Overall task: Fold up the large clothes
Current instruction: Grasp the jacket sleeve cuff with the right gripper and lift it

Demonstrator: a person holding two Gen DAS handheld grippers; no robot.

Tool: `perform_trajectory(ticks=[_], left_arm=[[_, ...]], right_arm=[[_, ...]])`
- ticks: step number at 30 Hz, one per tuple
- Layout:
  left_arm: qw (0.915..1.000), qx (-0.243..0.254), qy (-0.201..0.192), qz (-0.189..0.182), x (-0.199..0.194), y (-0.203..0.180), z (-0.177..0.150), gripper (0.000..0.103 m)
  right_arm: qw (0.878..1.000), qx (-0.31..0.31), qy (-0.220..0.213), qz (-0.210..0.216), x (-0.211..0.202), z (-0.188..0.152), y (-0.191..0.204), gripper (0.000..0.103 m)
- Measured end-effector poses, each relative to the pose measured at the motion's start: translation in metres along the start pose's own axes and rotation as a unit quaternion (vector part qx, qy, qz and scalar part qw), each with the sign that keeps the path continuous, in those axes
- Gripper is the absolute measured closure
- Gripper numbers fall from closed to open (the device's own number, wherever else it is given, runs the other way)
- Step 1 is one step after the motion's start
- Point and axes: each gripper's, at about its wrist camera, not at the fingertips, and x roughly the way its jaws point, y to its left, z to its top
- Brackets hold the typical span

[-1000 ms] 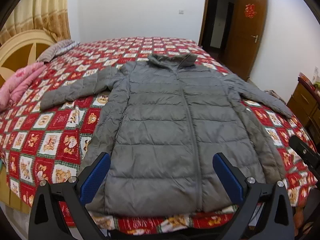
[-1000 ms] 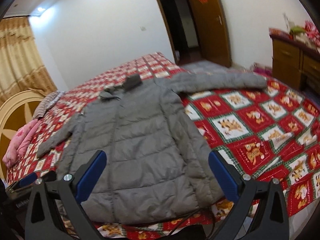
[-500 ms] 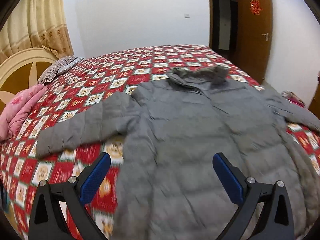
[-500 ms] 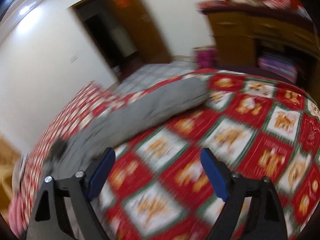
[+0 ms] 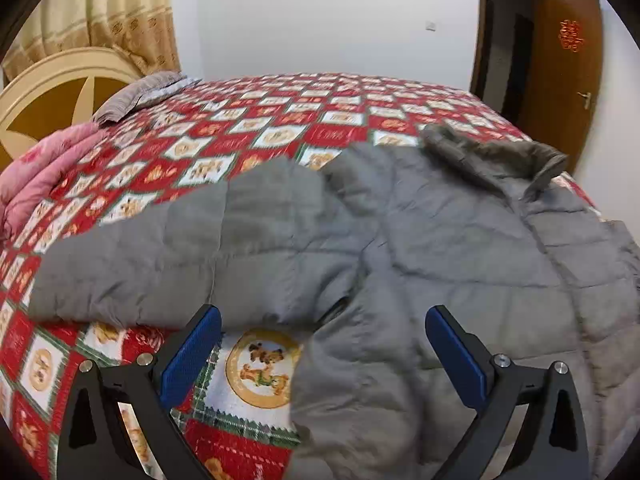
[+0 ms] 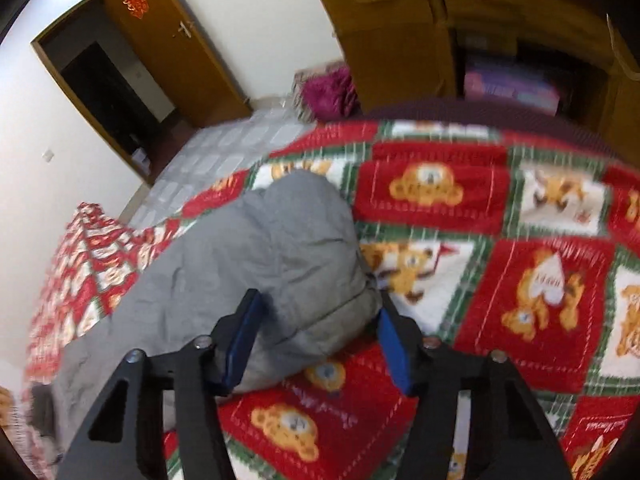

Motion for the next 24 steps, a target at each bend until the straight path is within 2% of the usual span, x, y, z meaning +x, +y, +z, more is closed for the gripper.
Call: perform_trajectory(ticks=[1, 2, 3, 5, 8, 11, 14, 16, 19, 24], left_arm=[[1.0, -0.006, 0.006, 0.005, 0.008, 0.002, -0.005, 0.001], [0.9999, -0.01, 0.013, 0.006, 0.013, 0.004, -0.009, 0.001], [0.9994, -0.017, 0.03, 0.002, 0.023, 0.007, -0.016, 0.001], [0.9978, -0.035, 0.055, -0.013, 0.031, 0.011, -0.019, 0.001], [0.9976, -0.049, 0.043, -0.024, 0.027, 0.013, -0.019, 0.001], [0.9981, -0.042, 0.043, -0.016, 0.028, 0.008, -0.019, 0.001], [0.9983, -0.039, 0.041, -0.011, 0.03, 0.007, -0.018, 0.001], [0.9982, -0.042, 0.04, -0.015, 0.031, 0.006, -0.018, 0.001], [0.998, -0.047, 0.036, -0.022, 0.028, 0.009, -0.02, 0.001], [0.9975, -0.055, 0.032, -0.031, 0.028, 0.017, -0.021, 0.001]], right_arm=[[1.0, -0.011, 0.003, -0.011, 0.002, -0.001, 0.003, 0.05], [1.0, -0.018, -0.004, -0.024, 0.002, 0.0, 0.004, 0.063], [0.999, -0.025, -0.005, -0.033, 0.004, 0.001, 0.003, 0.071], [0.999, -0.035, -0.004, -0.034, 0.005, 0.002, -0.001, 0.086], [0.996, -0.067, -0.021, -0.048, -0.008, 0.004, 0.008, 0.09], [0.985, -0.135, -0.092, -0.052, -0.047, 0.004, 0.038, 0.091], [0.961, -0.226, -0.155, -0.03, -0.096, -0.007, 0.085, 0.091], [0.939, -0.289, -0.188, -0.008, -0.132, -0.025, 0.123, 0.091], [0.917, -0.341, -0.201, 0.037, -0.166, -0.055, 0.169, 0.091], [0.897, -0.392, -0.167, 0.114, -0.188, -0.108, 0.223, 0.091]])
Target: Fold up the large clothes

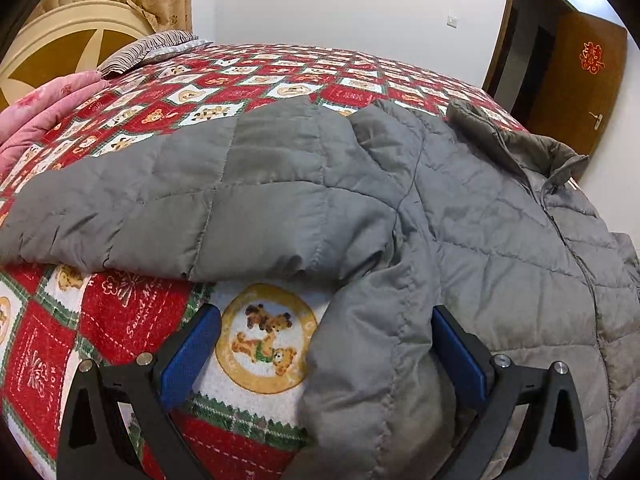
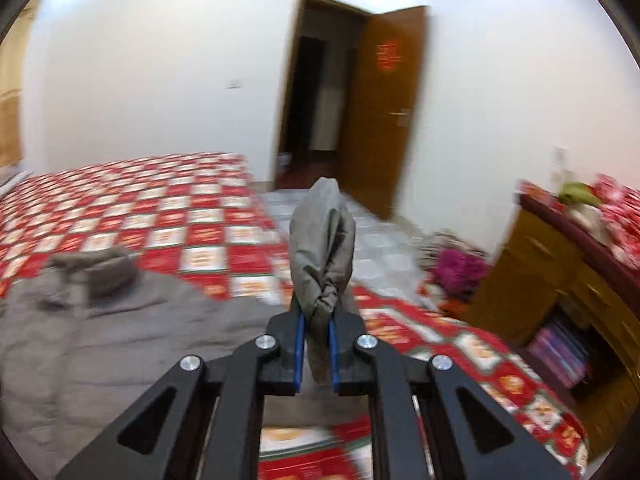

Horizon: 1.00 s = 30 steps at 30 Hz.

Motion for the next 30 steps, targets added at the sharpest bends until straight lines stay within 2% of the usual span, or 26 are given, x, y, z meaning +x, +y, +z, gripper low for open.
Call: perform_trajectory(ticks=[8, 11, 17, 23, 30], left_arm=[[1.0, -0.001, -0.001, -0.005, -0.001, 0.005, -0.001, 0.001], [1.0, -0.002, -0.002, -0.007, -0.002, 0.006, -0.001, 0.001], [0.9999, -0.008, -0.004, -0.014, -0.001, 0.008, -0.001, 0.001], [0.9997, -0.011, -0.005, -0.02, -0.001, 0.01, -0.002, 0.001], [0.9996, -0.013, -0.007, -0.024, -0.001, 0.011, -0.002, 0.001]], right_arm=[[0.993, -0.031, 0.025, 0.11, 0.0, -0.017, 0.086, 0.091], [0.988, -0.047, 0.032, 0.146, -0.001, -0.025, 0.13, 0.091], [0.975, -0.052, 0.061, 0.207, 0.001, -0.05, 0.189, 0.091], [0.962, -0.052, 0.088, 0.254, 0.009, -0.069, 0.238, 0.091], [0.937, -0.048, 0.124, 0.322, 0.021, -0.085, 0.285, 0.091]])
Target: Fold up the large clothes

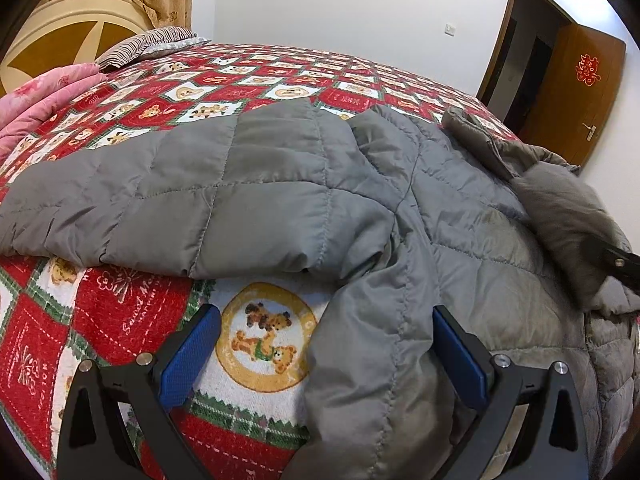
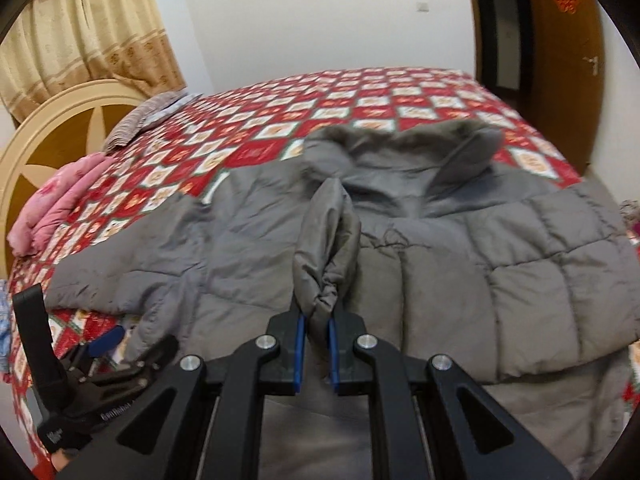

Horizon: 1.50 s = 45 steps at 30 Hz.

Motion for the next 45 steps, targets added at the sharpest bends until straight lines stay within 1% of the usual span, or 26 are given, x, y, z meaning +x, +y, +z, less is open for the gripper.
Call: perform_trajectory(ticks=[3, 9, 12, 15, 17, 18, 20, 22, 23, 24, 25, 26, 27, 28, 29, 30, 31, 33, 35, 36, 37, 39, 40, 41, 43, 45], left_arm=[[1.0, -0.001, -0.001, -0.001, 0.0, 0.0, 0.0, 0.001], [1.0, 0.001, -0.001, 0.001, 0.001, -0.001, 0.0, 0.001], [1.0, 0.003, -0.001, 0.003, 0.002, -0.001, 0.0, 0.001], [1.0, 0.001, -0.001, 0.0, 0.003, -0.001, 0.0, 0.001], [1.0, 0.001, -0.001, 0.001, 0.003, -0.002, 0.0, 0.001], [1.0, 0.003, 0.0, 0.003, 0.004, -0.003, 0.001, 0.001], [1.0, 0.003, 0.002, 0.005, 0.003, -0.003, 0.001, 0.001], [0.9999, 0.009, 0.008, 0.01, 0.002, -0.005, 0.003, 0.001], [0.9998, 0.014, 0.013, 0.009, -0.001, -0.007, 0.005, 0.001], [0.9997, 0.021, 0.01, 0.004, -0.007, -0.009, 0.008, 0.001], [0.9995, 0.03, -0.002, -0.002, -0.017, -0.013, 0.012, 0.001], [0.9991, 0.037, -0.018, -0.005, -0.027, -0.019, 0.017, 0.001], [0.9979, 0.048, -0.044, -0.004, -0.041, -0.029, 0.026, 0.001], [0.9967, 0.056, -0.06, 0.0, -0.048, -0.037, 0.033, 0.001], [0.9951, 0.066, -0.073, 0.009, -0.053, -0.047, 0.041, 0.001], [0.9931, 0.078, -0.085, 0.022, -0.054, -0.06, 0.05, 0.001], [0.9908, 0.09, -0.093, 0.039, -0.051, -0.072, 0.057, 0.001], [0.9864, 0.109, -0.1, 0.072, -0.032, -0.094, 0.065, 0.001], [0.9862, 0.114, -0.087, 0.082, -0.01, -0.103, 0.068, 0.001], [0.9864, 0.113, -0.08, 0.089, 0.002, -0.106, 0.069, 0.001], [0.9866, 0.107, -0.069, 0.102, 0.015, -0.108, 0.071, 0.001], [0.9866, 0.086, -0.048, 0.13, 0.035, -0.102, 0.07, 0.001], [0.9866, 0.075, -0.032, 0.141, 0.047, -0.095, 0.068, 0.001], [0.9875, 0.066, -0.017, 0.142, 0.056, -0.088, 0.065, 0.001], [0.9922, 0.039, 0.015, 0.118, 0.067, -0.075, 0.063, 0.001], [0.9932, 0.03, 0.016, 0.112, 0.067, -0.072, 0.062, 0.001]], right_arm=[[1.0, -0.003, 0.007, 0.029, 0.012, -0.001, 0.009, 0.091], [0.998, -0.01, 0.02, 0.06, 0.037, -0.001, 0.028, 0.091], [0.995, 0.0, 0.031, 0.095, 0.049, -0.001, 0.029, 0.09], [0.989, 0.023, 0.051, 0.134, 0.062, -0.002, 0.028, 0.081], [0.984, 0.034, 0.06, 0.165, 0.064, 0.0, 0.026, 0.059], [0.982, 0.041, 0.054, 0.177, 0.058, 0.002, 0.024, 0.056], [0.981, 0.049, 0.033, 0.187, 0.039, 0.01, 0.018, 0.048], [0.98, 0.057, 0.008, 0.19, 0.01, 0.019, 0.004, 0.045], [0.981, 0.057, -0.005, 0.186, -0.003, 0.022, -0.003, 0.045], [0.984, 0.054, -0.024, 0.171, -0.018, 0.026, -0.014, 0.045], [0.988, 0.048, -0.044, 0.142, -0.033, 0.028, -0.027, 0.045], [0.993, 0.039, -0.063, 0.096, -0.047, 0.031, -0.043, 0.045], [0.995, 0.032, -0.08, 0.042, -0.058, 0.033, -0.061, 0.046], [0.995, 0.032, -0.092, -0.009, -0.066, 0.036, -0.081, 0.053], [0.994, 0.045, -0.094, -0.046, -0.069, 0.038, -0.102, 0.064], [0.991, 0.067, -0.092, -0.07, -0.07, 0.04, -0.124, 0.068], [0.988, 0.094, -0.09, -0.085, -0.07, 0.039, -0.146, 0.071], [0.982, 0.126, -0.078, -0.115, -0.063, 0.033, -0.178, 0.071], [0.978, 0.146, -0.054, -0.137, -0.05, 0.023, -0.199, 0.071], [0.976, 0.158, -0.042, -0.141, -0.044, 0.017, -0.205, 0.071], [0.974, 0.174, -0.029, -0.142, -0.038, 0.01, -0.212, 0.071], [0.97, 0.205, -0.007, -0.131, -0.027, -0.004, -0.226, 0.071], [0.969, 0.212, -0.001, -0.126, -0.023, -0.01, -0.229, 0.074], [0.969, 0.216, 0.005, -0.122, -0.019, -0.015, -0.232, 0.074], [0.969, 0.215, -0.004, -0.12, -0.019, -0.022, -0.234, 0.075], [0.97, 0.207, 0.002, -0.129, -0.019, -0.021, -0.231, 0.075]])
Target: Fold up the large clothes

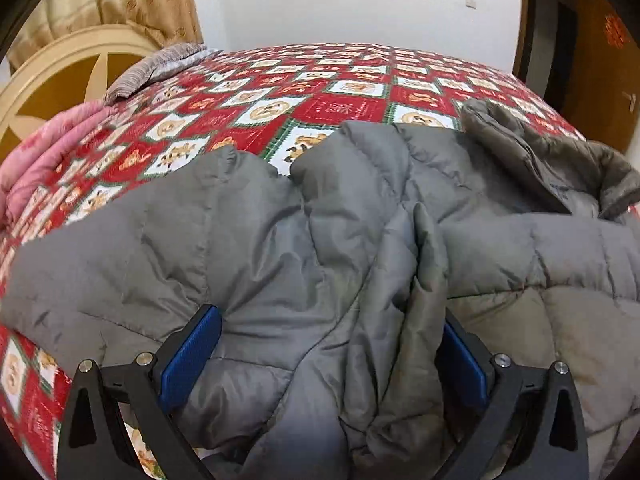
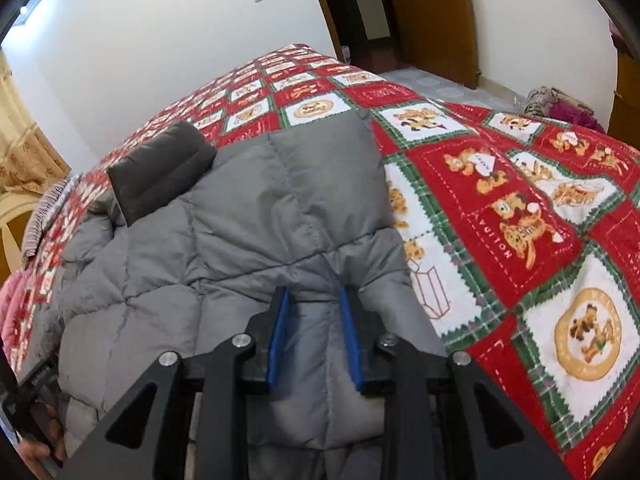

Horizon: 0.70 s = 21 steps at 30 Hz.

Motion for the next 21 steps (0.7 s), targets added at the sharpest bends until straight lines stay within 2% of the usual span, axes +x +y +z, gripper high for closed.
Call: perform_trajectory(ticks=[2, 4, 6, 7, 9, 11, 13, 14, 16, 18, 20, 21], left_arm=[[1.0, 0.001, 0.001, 0.001, 0.0, -0.001, -0.003, 0.001], [1.0, 0.002, 0.002, 0.004, 0.001, -0.002, -0.005, 0.001], [0.9999, 0.007, 0.002, 0.009, 0.001, -0.004, -0.005, 0.001], [0.9999, 0.007, 0.002, 0.009, 0.002, -0.004, -0.004, 0.001], [1.0, 0.006, 0.003, 0.007, 0.004, -0.003, -0.003, 0.001], [1.0, 0.001, 0.005, -0.001, 0.005, -0.002, -0.003, 0.001], [0.9998, -0.003, 0.011, -0.015, 0.003, 0.003, -0.002, 0.001], [0.9996, -0.003, 0.016, -0.022, -0.003, 0.008, -0.003, 0.001], [0.9991, -0.024, 0.008, -0.033, -0.024, 0.024, -0.004, 0.001], [0.9966, -0.07, -0.025, -0.036, -0.055, 0.061, -0.004, 0.001], [0.9928, -0.108, -0.052, -0.003, -0.078, 0.103, 0.0, 0.001], [0.9907, -0.12, -0.061, 0.022, -0.085, 0.121, 0.004, 0.001]], right_arm=[[1.0, -0.012, 0.005, -0.02, -0.006, 0.002, 0.005, 0.077], [0.999, 0.001, -0.036, -0.022, -0.024, 0.008, 0.004, 0.076], [0.997, 0.004, -0.066, -0.031, -0.034, 0.012, 0.004, 0.071], [0.998, 0.004, -0.057, -0.039, -0.028, 0.013, 0.004, 0.067], [0.998, -0.001, -0.004, -0.06, 0.0, 0.005, 0.002, 0.063], [0.996, -0.04, -0.026, -0.08, 0.008, -0.006, 0.01, 0.058], [0.994, -0.061, -0.025, -0.091, 0.012, -0.003, 0.018, 0.048], [0.993, -0.065, -0.024, -0.096, 0.013, -0.004, 0.019, 0.047], [0.992, -0.069, -0.03, -0.103, 0.014, -0.001, 0.019, 0.041], [0.993, -0.061, -0.031, -0.093, 0.017, 0.003, 0.015, 0.03], [0.994, -0.046, -0.027, -0.092, 0.019, 0.003, 0.007, 0.013], [0.995, -0.039, -0.024, -0.092, 0.021, 0.004, 0.004, 0.012]])
